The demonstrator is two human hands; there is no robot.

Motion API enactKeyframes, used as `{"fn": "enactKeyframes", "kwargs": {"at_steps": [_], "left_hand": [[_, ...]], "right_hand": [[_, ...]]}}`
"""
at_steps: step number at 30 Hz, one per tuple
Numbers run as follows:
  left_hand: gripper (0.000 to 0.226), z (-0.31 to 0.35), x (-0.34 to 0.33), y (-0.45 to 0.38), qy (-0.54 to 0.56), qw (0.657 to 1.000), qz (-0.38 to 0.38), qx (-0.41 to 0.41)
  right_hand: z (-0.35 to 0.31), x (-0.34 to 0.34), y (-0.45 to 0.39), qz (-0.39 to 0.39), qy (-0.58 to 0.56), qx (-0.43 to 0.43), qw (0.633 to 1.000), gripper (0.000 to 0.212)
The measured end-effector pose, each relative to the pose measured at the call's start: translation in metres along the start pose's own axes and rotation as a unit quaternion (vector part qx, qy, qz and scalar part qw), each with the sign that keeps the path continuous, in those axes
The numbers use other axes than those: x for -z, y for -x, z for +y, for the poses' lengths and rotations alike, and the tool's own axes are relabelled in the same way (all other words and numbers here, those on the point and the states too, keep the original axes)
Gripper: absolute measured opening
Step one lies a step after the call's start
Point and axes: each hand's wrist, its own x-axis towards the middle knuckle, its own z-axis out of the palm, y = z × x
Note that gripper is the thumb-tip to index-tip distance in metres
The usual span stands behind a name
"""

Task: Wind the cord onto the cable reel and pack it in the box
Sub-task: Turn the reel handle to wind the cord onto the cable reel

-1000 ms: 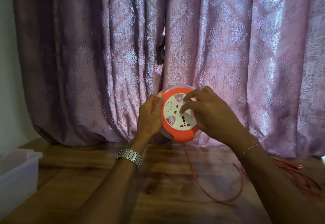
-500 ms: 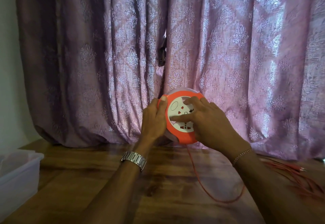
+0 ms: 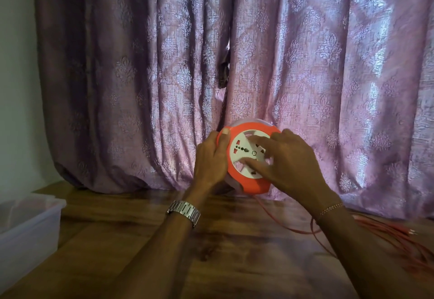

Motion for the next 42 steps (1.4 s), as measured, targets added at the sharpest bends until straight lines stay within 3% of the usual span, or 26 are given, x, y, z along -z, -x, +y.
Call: {"fn": "enactKeyframes", "kwargs": {"at_steps": [2,6,9,12,17,24,27,30,33,38,42], "left_hand": [[0.048,0.000,0.001,-0.001,0.011,1.000,0.006,0.000],[0.046,-0.001,0.004,-0.004,0.010,1.000,0.007,-0.008],[0.058,0.001,0.005,-0.005,0.019,1.000,0.004,-0.013],[0.068,0.002,0.004,-0.003,0.017,1.000,-0.008,-0.021],[0.061,0.004,0.004,-0.002,-0.002,1.000,-0.004,-0.026],[0.058,0.004,0.003,-0.004,-0.006,0.999,0.007,-0.038],[0.054,0.004,0.003,-0.003,-0.002,0.999,0.003,-0.035],[0.057,0.003,0.003,-0.003,0.003,1.000,0.001,-0.030],[0.059,0.002,0.006,-0.005,-0.003,1.000,0.006,-0.029],[0.055,0.005,0.009,-0.005,-0.010,0.999,0.007,-0.040],[0.053,0.005,0.008,-0.004,-0.007,0.999,0.006,-0.046]], "right_hand": [[0.006,0.004,-0.001,0.017,-0.027,0.074,0.997,0.022],[0.006,0.013,-0.003,-0.114,-0.040,0.119,0.986,0.052],[-0.004,0.013,-0.002,-0.155,-0.007,0.116,0.981,0.054],[-0.006,0.014,-0.002,-0.134,0.014,0.109,0.985,0.048],[-0.004,0.006,0.000,-0.111,0.057,0.080,0.989,0.053],[-0.002,-0.002,-0.001,0.038,0.041,-0.075,0.996,0.069],[0.000,-0.001,-0.001,0.050,0.063,-0.043,0.996,0.064],[0.007,0.002,-0.002,0.084,0.019,0.023,0.996,0.037],[0.015,0.009,-0.006,0.045,-0.025,0.095,0.994,0.020],[0.012,0.014,-0.006,-0.121,-0.053,0.120,0.984,0.060],[0.005,0.012,-0.003,-0.143,-0.064,0.107,0.982,0.063]]}}
